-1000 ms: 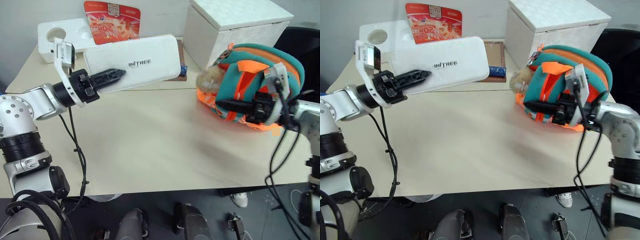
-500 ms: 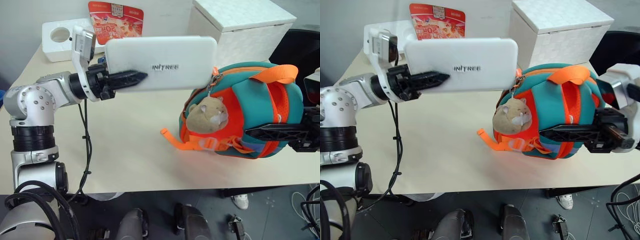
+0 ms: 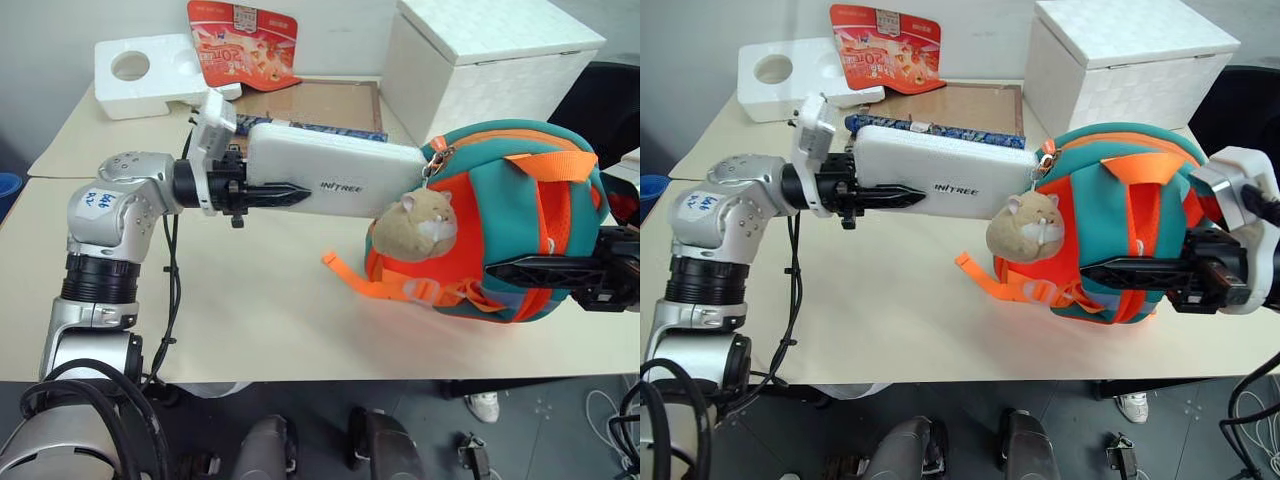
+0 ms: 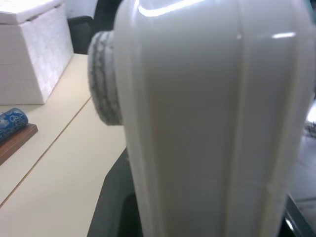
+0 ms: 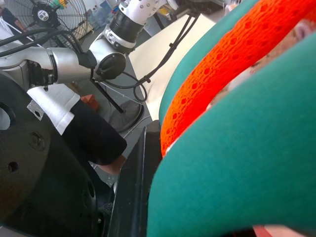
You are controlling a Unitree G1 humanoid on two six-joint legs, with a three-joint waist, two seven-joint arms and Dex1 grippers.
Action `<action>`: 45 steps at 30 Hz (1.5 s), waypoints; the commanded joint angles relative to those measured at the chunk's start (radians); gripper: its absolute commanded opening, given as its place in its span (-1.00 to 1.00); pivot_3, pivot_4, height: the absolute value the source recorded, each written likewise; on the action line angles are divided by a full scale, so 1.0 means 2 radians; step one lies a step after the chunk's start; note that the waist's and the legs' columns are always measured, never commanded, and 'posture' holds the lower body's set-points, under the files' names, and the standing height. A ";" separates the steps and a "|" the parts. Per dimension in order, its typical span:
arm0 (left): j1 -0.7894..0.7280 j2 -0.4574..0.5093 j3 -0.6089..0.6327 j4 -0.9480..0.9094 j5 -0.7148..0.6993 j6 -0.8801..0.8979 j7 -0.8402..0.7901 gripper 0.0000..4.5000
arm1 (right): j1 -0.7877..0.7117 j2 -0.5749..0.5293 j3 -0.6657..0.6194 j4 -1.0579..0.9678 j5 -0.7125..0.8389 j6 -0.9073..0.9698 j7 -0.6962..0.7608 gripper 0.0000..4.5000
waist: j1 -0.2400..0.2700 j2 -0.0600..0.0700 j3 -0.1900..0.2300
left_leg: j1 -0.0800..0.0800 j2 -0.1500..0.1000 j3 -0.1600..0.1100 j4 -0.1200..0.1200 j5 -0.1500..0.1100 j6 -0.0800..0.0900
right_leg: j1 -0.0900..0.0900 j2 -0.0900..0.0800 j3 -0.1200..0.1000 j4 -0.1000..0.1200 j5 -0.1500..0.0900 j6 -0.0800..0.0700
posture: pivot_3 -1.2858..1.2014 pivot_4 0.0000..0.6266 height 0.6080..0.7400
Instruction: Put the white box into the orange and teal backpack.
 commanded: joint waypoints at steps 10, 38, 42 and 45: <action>-0.079 -0.197 -0.106 0.138 0.144 -0.148 0.040 -0.41 | -0.044 0.036 0.058 -0.024 -0.019 -0.055 -0.043 -0.99 | 0.005 0.000 0.000 | -0.003 -0.001 0.000 0.001 0.001 0.002 | -0.002 0.000 -0.001 0.000 0.001 0.002 | 0.03 -0.52 1.00; 0.005 -0.085 0.018 -0.154 0.000 0.074 0.066 0.98 | 0.004 0.065 0.041 -0.031 -0.006 -0.079 -0.112 -1.00 | 0.004 0.000 0.000 | -0.003 -0.002 -0.001 0.001 0.002 0.003 | -0.002 0.000 0.000 0.001 0.002 0.002 | 0.03 -0.52 1.00; 0.023 -0.113 -0.022 -0.173 0.025 0.087 0.117 0.98 | 0.003 0.066 0.042 -0.032 -0.001 -0.078 -0.118 -1.00 | 0.002 0.000 0.000 | -0.003 -0.001 -0.001 0.001 0.002 0.003 | -0.002 0.001 0.000 0.002 0.002 0.002 | 0.03 -0.52 1.00; 0.035 -0.131 -0.043 -0.181 0.027 0.099 0.140 0.98 | -0.005 0.077 0.045 -0.031 0.010 -0.078 -0.141 -1.00 | 0.003 0.000 0.000 | -0.002 -0.001 0.000 0.001 0.002 0.002 | -0.002 0.001 0.000 0.001 0.002 0.002 | 0.03 -0.52 1.00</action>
